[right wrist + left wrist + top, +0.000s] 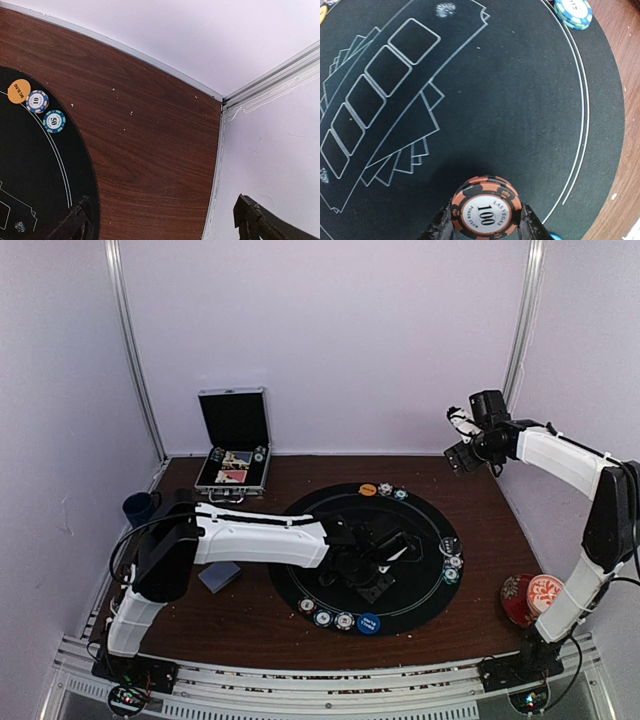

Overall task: Distribute texas hold em gaming equipment
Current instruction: Place the poker chips pile on the poker table mat.

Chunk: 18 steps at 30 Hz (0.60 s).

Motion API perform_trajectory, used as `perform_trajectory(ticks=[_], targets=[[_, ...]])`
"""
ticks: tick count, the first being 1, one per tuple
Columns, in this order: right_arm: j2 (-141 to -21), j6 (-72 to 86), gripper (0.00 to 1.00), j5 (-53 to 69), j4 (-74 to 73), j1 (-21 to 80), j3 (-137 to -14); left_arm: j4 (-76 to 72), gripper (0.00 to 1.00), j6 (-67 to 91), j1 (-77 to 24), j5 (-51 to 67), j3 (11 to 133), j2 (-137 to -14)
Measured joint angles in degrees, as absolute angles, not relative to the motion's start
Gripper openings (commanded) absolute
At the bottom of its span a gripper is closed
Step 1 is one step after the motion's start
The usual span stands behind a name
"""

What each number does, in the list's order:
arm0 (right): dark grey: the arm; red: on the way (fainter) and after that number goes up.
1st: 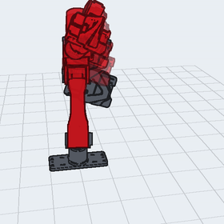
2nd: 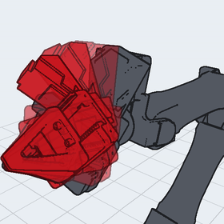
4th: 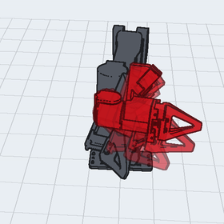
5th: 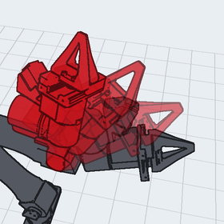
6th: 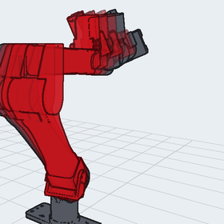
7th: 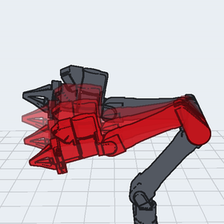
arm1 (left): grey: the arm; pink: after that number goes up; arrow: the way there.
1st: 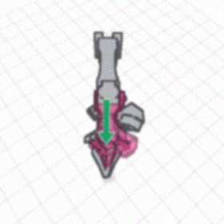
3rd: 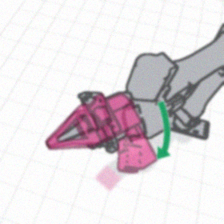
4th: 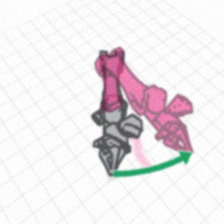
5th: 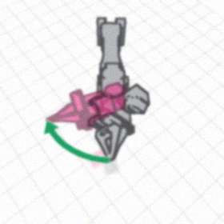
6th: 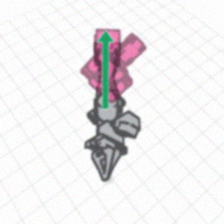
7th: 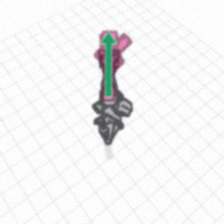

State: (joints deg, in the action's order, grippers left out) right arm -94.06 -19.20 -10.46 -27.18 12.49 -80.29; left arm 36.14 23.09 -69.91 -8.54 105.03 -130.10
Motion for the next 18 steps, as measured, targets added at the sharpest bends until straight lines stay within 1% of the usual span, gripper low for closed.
perform_trajectory(ticks=[4,8,11,12,14,18], targets=[[-93.6,-19.1,1.0,-10.2,-27.1,12.5,-80.3,36.2,0.31,23.1,-70.3,-8.8,106.3,-131.9],[-93.6,-19.1,1.0,-9.8,-27.1,12.5,-80.2,36.1,0.41,23.1,-70.3,-9.0,106.4,-133.2],[-93.6,-19.2,1.0,-9.4,-27.1,12.5,-80.2,36.1,0.52,23.0,-70.3,-9.0,106.4,-133.6],[-93.6,-19.2,1.0,-9.3,-27.1,12.5,-80.2,36.1,0.57,23.0,-70.3,-9.0,106.4,-133.7],[-93.6,-19.2,1.0,-8.9,-27.1,12.5,-80.2,36.1,0.7,23.0,-70.3,-9.0,106.4,-133.7],[-93.6,-19.6,1.0,-7.7,-27.3,12.5,-80.2,36.0,0.87,23.0,-70.3,-9.2,106.4,-133.7]])
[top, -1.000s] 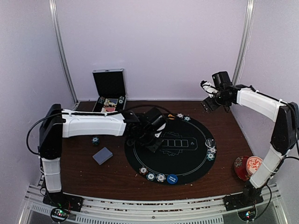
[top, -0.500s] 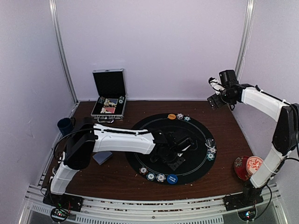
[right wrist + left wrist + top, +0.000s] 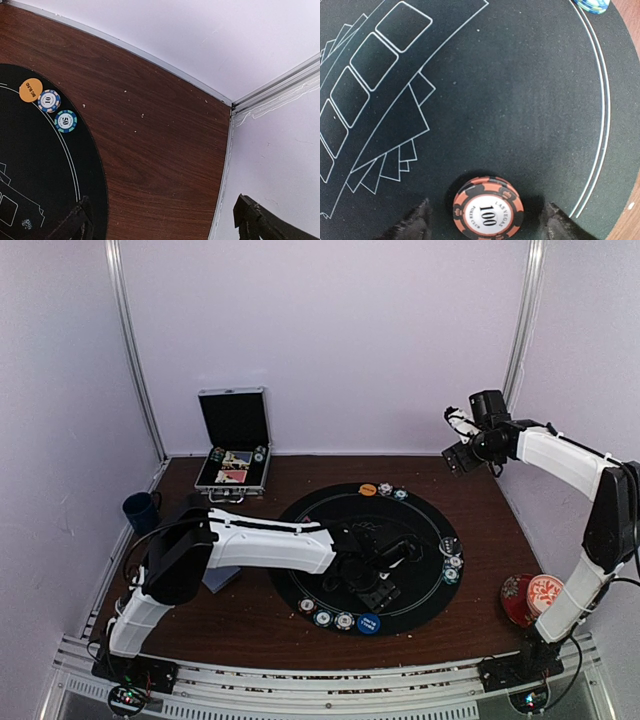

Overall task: Distribute texas hold em gaming equipment
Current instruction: Place the poker chips pile on the poker table mat.

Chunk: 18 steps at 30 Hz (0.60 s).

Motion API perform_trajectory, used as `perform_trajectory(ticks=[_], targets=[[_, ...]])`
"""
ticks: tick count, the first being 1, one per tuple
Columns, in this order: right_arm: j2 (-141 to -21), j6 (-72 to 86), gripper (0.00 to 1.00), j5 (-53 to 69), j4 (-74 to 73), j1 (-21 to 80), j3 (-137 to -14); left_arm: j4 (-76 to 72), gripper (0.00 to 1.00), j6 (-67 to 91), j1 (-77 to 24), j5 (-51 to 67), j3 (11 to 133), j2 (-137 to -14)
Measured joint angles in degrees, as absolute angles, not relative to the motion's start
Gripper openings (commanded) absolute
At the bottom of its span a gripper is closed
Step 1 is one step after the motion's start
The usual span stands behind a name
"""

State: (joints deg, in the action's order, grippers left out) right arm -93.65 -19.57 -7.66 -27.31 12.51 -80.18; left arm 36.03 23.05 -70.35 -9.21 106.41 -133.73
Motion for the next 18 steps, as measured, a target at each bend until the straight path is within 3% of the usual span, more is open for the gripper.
perform_trajectory(ticks=[3,10,18], targets=[[-93.6,-20.1,1.0,-7.1,-28.0,13.1,-80.2,36.1,0.98,23.2,-70.3,-10.0,106.4,-133.7],[-93.6,-21.5,1.0,-3.4,-31.4,16.4,-80.5,38.9,0.98,24.7,-70.1,-15.0,106.4,-129.7],[-93.4,-23.2,1.0,6.1,-38.7,22.3,-82.2,43.3,0.98,26.7,-65.0,-22.7,105.4,-111.2]])
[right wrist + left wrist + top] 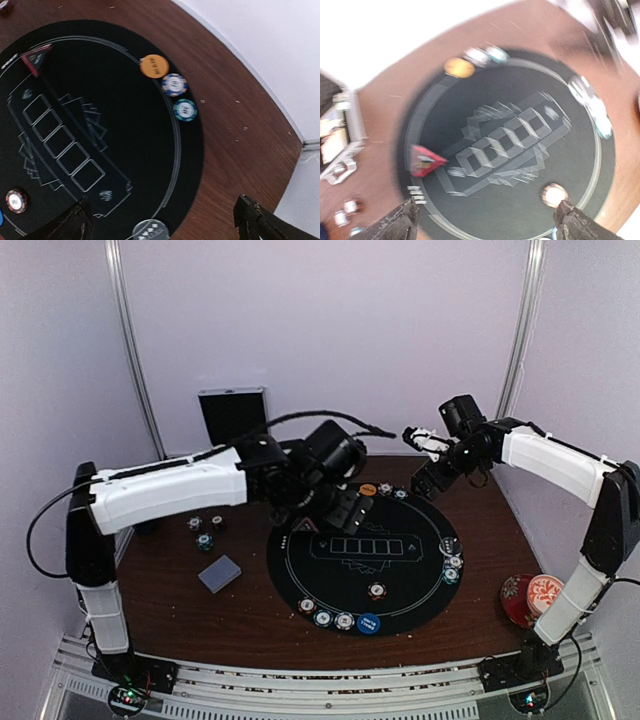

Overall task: Distribute texas hold em gaming equipment
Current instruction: Place the poker chips pile on the poker table mat, then pick up the pile of poker chips from the poker table mat.

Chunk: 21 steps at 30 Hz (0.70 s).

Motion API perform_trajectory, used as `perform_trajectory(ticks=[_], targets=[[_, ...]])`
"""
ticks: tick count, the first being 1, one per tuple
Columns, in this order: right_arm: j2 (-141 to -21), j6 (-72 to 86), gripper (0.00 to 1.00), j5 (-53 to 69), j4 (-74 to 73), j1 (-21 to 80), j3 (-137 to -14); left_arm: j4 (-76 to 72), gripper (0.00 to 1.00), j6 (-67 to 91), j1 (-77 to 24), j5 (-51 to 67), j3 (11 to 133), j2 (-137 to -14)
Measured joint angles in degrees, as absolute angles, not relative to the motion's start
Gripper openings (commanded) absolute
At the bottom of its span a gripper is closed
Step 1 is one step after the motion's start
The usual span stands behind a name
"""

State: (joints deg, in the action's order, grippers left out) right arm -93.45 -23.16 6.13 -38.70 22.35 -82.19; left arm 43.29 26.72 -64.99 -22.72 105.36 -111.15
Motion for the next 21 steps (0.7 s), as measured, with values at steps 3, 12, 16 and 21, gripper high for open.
perform_trajectory(ticks=[3,12,16,21], targets=[[-92.5,-24.4,1.0,8.1,-40.3,28.4,-79.5,44.4,0.98,27.1,-59.7,-25.5,101.5,-103.2],[-91.5,-27.8,1.0,10.2,-42.6,44.2,-69.5,46.6,0.98,26.5,-43.5,-29.5,81.4,-88.8],[-95.3,-28.5,1.0,8.9,-42.6,47.0,-68.9,45.1,0.98,25.1,-39.3,-29.2,74.2,-84.4],[-98.3,-29.3,1.0,7.8,-42.3,49.0,-67.5,39.1,0.98,23.0,-33.1,-26.8,66.0,-80.8]])
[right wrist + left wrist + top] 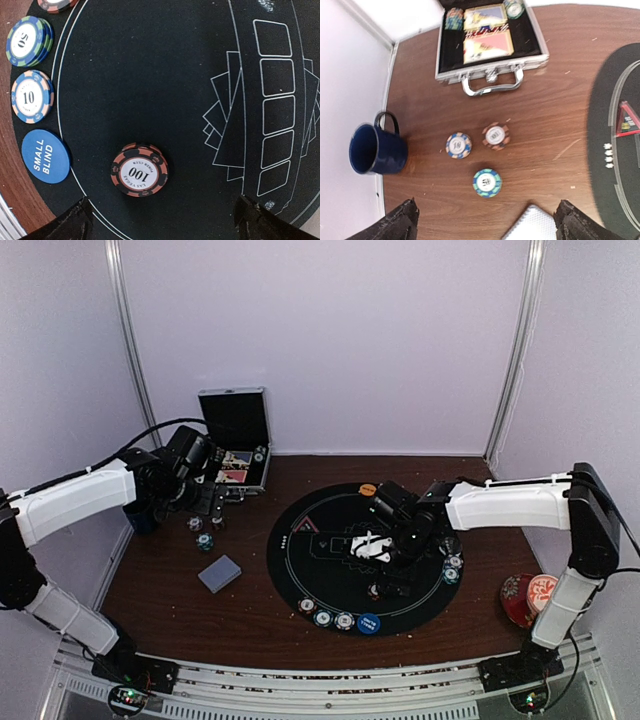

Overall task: Distribute texas hold em gaming equipment
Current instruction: Pick up the pile of poker chips from the poker table mat.

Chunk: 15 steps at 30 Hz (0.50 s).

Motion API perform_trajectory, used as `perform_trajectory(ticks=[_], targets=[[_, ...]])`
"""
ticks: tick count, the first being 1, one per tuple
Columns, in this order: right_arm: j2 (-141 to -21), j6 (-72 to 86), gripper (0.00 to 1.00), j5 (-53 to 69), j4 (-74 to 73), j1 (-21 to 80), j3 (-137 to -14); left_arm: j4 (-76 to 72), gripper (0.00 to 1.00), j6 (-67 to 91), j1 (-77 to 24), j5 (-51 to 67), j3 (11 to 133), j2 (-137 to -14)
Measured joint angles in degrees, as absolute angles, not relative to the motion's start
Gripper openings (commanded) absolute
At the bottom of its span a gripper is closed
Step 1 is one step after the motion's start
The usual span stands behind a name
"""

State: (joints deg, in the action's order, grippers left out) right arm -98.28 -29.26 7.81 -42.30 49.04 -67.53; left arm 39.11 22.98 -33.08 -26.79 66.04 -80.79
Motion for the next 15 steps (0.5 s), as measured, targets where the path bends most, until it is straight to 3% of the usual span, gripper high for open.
perform_trajectory(ticks=[15], targets=[[-103.0,-30.1,0.96,7.2,-39.2,50.5,-66.9,34.7,0.98,21.6,-30.7,-24.7,63.2,-81.4]])
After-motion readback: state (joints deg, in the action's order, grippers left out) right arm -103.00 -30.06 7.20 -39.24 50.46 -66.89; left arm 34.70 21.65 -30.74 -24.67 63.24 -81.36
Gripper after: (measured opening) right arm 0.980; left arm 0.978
